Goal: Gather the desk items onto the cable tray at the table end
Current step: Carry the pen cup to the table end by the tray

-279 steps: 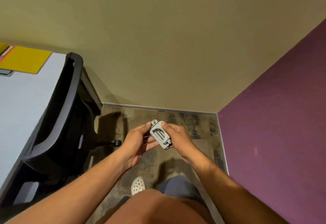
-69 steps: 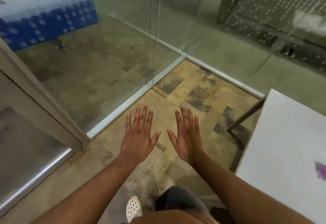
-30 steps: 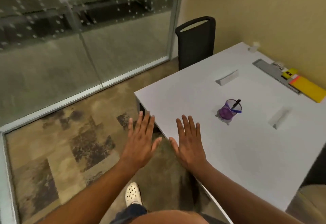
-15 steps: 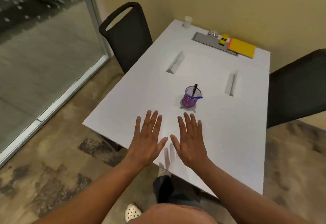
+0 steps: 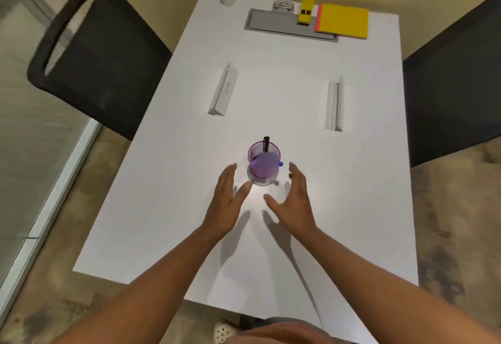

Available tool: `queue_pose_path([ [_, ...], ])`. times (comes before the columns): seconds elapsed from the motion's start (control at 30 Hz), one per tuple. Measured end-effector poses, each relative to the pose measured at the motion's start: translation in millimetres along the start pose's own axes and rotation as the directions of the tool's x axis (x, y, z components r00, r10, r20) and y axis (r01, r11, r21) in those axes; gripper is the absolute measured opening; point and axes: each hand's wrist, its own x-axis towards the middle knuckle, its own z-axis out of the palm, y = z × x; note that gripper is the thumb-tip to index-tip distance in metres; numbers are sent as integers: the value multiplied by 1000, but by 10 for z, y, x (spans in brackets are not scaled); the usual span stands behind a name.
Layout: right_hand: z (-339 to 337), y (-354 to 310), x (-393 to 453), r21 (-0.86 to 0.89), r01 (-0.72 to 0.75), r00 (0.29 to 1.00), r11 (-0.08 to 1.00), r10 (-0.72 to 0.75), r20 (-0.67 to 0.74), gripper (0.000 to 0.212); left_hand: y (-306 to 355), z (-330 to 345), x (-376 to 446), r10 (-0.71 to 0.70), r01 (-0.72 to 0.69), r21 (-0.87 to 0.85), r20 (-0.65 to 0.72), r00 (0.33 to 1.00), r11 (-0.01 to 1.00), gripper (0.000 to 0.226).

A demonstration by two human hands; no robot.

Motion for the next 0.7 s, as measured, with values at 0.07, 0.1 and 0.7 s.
queue_pose_path([
  [0.07,46,93,239,50,-32,999,998,30,23,107,67,59,218,-68,68,-117,4,998,991,68],
  [0.1,80,126,342,73,-48,998,996,46,35,110,88,88,321,-91,90,-163,4,996,982,65],
  [0.7,399,-123,648,294,2,999,956,-15,43,82,80,141,614,-265,230,-468,-10,964,853,42],
])
